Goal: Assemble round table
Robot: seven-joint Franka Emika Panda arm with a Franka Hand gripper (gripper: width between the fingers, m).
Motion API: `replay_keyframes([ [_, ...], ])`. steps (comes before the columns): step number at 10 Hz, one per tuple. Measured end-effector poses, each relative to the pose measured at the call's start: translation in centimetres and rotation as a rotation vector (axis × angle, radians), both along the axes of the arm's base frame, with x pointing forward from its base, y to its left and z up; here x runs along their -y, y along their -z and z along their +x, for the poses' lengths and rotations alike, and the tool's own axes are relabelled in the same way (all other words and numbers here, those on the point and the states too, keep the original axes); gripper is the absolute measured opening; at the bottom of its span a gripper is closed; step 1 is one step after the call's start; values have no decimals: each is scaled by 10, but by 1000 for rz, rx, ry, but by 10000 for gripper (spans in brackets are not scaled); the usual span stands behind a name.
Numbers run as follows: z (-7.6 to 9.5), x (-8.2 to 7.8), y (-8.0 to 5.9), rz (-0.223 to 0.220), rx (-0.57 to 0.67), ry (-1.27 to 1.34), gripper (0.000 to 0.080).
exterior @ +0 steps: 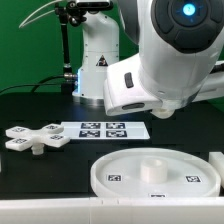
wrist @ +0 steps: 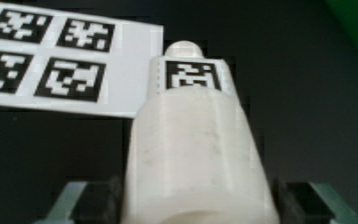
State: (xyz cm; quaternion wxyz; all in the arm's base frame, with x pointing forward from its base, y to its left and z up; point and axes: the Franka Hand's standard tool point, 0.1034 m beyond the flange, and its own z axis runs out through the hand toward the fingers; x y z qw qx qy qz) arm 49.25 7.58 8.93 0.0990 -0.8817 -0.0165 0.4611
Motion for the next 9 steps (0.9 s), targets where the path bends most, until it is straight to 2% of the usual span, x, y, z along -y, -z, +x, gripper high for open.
replay_keyframes([
  [2, 4, 0, 1, 4, 27, 2, 406],
  [3, 16, 4, -2, 33, 89, -10, 406],
  [4, 34, 6, -18, 48, 196, -19, 406],
  [5, 42, 8, -36, 44, 293, -19, 406],
  [6, 50, 11, -44, 33, 373, -5, 406],
  [9, 56, 16, -39, -8, 592, 24, 406],
])
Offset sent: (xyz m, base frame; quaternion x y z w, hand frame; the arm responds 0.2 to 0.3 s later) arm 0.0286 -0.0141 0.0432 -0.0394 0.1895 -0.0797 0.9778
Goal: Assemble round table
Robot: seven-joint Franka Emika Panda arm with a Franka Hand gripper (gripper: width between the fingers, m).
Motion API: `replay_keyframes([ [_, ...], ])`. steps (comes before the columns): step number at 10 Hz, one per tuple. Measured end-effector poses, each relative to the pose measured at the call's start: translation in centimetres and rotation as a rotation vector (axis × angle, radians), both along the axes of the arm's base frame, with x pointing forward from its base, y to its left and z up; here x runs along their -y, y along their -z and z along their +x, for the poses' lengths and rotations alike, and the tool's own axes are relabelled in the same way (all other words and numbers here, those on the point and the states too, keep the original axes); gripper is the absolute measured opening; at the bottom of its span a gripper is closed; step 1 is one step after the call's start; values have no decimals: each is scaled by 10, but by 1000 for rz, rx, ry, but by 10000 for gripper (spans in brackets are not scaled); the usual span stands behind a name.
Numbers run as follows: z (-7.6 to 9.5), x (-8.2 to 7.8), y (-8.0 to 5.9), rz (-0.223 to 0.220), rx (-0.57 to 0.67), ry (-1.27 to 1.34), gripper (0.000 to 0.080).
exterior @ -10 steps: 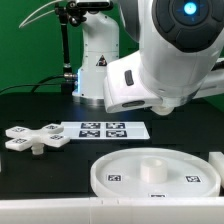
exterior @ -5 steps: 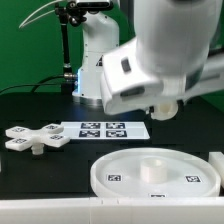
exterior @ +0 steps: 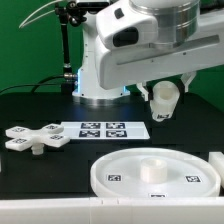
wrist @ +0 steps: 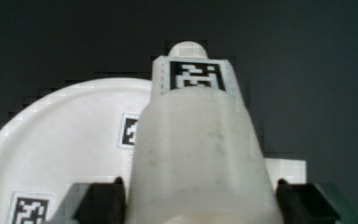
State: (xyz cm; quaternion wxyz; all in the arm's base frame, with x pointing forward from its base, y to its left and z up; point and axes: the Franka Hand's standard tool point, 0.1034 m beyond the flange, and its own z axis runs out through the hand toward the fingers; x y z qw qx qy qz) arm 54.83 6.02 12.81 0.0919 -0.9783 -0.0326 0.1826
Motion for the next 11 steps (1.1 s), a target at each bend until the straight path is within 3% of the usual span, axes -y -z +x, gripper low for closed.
replay_keyframes([
  [2, 5, 6, 0, -2, 115, -26, 406],
  [4, 27, 16, -11, -6, 285, -68, 406],
  [7, 39, 32, -9, -23, 504, -44, 406],
  [9, 41, 37, -6, -47, 584, -46, 406],
  [11, 41, 36, -1, -48, 583, -61, 406],
])
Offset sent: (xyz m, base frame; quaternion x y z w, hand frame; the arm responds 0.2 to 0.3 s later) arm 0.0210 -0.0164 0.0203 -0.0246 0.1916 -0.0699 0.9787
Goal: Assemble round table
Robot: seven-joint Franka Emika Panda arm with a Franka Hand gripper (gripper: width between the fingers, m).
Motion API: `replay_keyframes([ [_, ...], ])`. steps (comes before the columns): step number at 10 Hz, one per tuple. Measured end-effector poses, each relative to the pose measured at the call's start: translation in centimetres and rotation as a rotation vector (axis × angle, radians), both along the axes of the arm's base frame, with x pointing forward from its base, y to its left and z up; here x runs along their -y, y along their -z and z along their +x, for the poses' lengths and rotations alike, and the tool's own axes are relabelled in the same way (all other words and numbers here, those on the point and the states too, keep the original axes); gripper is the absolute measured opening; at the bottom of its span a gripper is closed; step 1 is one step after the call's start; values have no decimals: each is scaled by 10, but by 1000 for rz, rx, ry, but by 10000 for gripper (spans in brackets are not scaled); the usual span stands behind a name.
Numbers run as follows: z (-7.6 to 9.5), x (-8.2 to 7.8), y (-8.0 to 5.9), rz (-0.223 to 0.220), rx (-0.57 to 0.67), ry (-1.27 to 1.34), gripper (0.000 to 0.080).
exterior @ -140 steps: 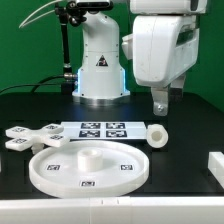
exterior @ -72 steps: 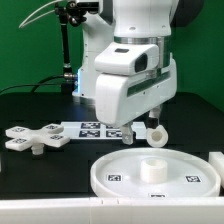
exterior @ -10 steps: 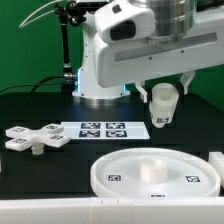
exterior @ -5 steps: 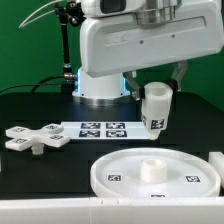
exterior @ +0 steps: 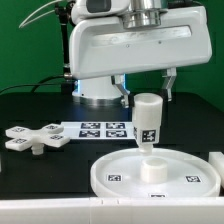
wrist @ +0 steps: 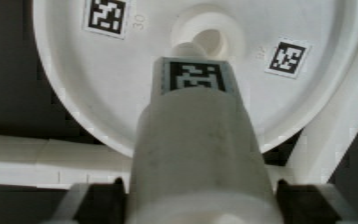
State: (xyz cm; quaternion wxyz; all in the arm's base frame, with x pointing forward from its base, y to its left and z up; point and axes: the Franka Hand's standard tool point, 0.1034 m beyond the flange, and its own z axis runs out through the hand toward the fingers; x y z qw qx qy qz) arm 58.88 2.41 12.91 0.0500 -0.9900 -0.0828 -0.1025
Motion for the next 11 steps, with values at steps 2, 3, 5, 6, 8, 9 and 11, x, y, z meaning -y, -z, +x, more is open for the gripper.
replay_keyframes([
  [2, 0, -8, 2, -2, 7, -8, 406],
  [3, 0, -14, 5, -4, 16, -16, 406],
  [5, 1, -16, 8, -7, 28, -20, 406],
  [6, 2, -14, 9, -11, 42, -18, 406],
  [8, -1, -15, 10, -6, 37, 4, 406],
  [9, 2, -11, 9, -19, 98, 8, 406],
  [11, -4, -10, 8, -21, 90, 9, 406],
])
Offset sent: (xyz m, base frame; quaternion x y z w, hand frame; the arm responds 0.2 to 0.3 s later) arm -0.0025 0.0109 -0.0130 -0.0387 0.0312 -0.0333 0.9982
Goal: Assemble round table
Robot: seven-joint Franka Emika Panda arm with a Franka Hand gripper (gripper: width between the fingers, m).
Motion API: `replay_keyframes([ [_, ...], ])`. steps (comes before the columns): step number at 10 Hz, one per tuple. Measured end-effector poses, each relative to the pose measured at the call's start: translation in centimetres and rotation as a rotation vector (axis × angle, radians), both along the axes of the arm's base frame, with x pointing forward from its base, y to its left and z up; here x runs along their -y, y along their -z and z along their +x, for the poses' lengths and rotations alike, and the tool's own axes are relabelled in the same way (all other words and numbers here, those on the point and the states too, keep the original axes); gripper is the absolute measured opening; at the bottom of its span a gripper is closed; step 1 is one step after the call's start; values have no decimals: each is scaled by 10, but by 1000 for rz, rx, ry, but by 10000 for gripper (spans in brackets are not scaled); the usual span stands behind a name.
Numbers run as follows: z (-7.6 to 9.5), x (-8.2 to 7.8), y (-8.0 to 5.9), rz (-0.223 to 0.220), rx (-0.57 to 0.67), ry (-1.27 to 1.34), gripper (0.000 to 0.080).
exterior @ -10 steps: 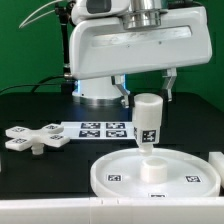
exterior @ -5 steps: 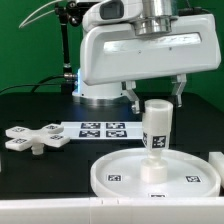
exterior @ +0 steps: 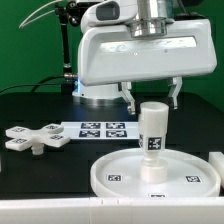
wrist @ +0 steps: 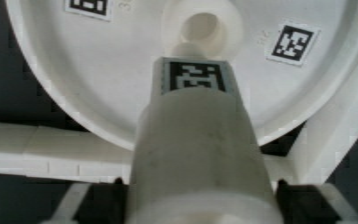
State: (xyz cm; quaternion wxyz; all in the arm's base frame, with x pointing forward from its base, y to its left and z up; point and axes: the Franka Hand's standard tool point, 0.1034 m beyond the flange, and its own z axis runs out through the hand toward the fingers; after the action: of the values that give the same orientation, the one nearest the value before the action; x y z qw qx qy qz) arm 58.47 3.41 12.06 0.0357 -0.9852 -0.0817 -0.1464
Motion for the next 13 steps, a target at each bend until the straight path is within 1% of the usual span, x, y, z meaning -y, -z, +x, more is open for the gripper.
replay_keyframes([
  [1, 0, 0, -2, 0, 3, 0, 406],
  [4, -2, -4, 0, 0, 1, -4, 406],
  [9, -6, -5, 14, 0, -17, -7, 406],
  [13, -12, -10, 20, 0, -28, -14, 406],
])
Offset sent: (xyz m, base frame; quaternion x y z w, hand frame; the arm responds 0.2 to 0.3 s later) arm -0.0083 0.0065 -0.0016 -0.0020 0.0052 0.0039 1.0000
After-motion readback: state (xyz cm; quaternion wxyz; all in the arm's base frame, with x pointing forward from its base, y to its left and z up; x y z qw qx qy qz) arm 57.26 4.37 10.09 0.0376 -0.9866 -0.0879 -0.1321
